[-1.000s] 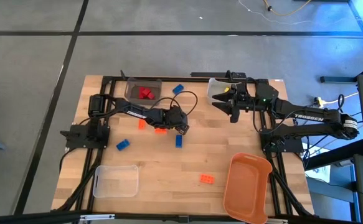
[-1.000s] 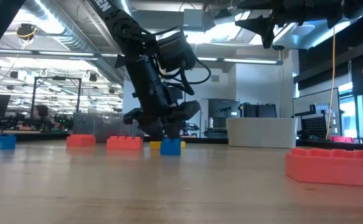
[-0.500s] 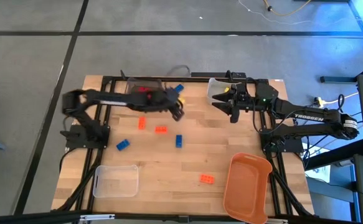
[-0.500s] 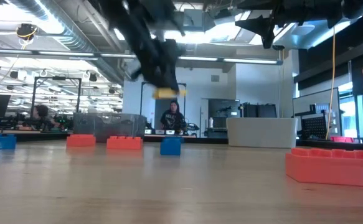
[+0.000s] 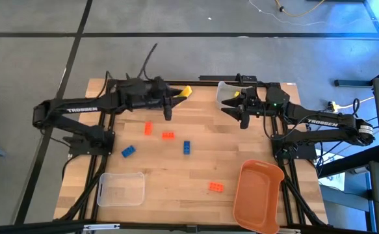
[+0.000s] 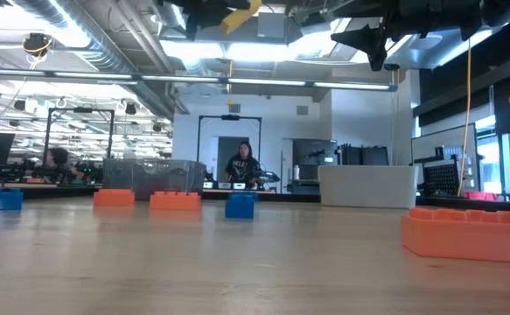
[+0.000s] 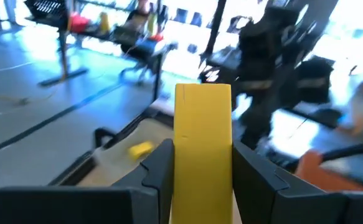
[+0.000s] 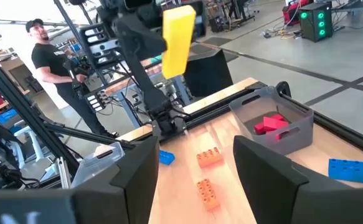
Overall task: Sort & place blocks by color
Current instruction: Put the yellow block into the gray bin
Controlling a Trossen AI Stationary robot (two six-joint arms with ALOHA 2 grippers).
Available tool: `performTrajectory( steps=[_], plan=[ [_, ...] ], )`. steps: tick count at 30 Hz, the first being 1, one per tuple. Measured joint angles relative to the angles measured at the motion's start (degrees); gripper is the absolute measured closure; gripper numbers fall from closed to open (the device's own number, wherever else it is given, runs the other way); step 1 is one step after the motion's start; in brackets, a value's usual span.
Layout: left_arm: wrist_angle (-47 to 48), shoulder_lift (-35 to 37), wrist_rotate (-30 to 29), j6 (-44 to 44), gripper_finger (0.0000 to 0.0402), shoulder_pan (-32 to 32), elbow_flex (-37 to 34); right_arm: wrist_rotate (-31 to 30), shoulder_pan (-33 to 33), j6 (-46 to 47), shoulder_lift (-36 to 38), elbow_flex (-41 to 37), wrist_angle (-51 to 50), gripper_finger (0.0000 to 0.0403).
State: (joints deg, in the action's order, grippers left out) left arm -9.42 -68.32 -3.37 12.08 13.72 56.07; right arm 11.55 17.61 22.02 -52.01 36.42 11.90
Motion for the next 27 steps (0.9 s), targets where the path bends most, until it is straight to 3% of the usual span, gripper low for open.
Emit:
performTrajectory(
  steps=[6, 10, 20, 27],
  plan=[
    [-24.44, 1.76, 2.26, 9.90, 0.0286, 0.16, -15.53, 0.00, -0.02, 0.20, 0.00, 0.00, 0.33, 0.0195],
    [-35.23, 1.84, 5.34, 15.11, 0.0286, 1.15, -21.01, 0.00, -0.02, 0.24, 0.02, 0.00, 0.34, 0.0195],
    [-33.88, 1.85, 11.18, 21.25, 0.0286, 1.87, -21.49, 0.28, -1.11, -3.06, -1.03, 0.14, 2.05, 0.0195],
    [-18.06, 1.81, 28.84, 42.28, 0.0286, 3.17, -18.12, -1.22, -6.65, -21.34, -9.46, 7.08, -5.34, 0.0195]
  ],
)
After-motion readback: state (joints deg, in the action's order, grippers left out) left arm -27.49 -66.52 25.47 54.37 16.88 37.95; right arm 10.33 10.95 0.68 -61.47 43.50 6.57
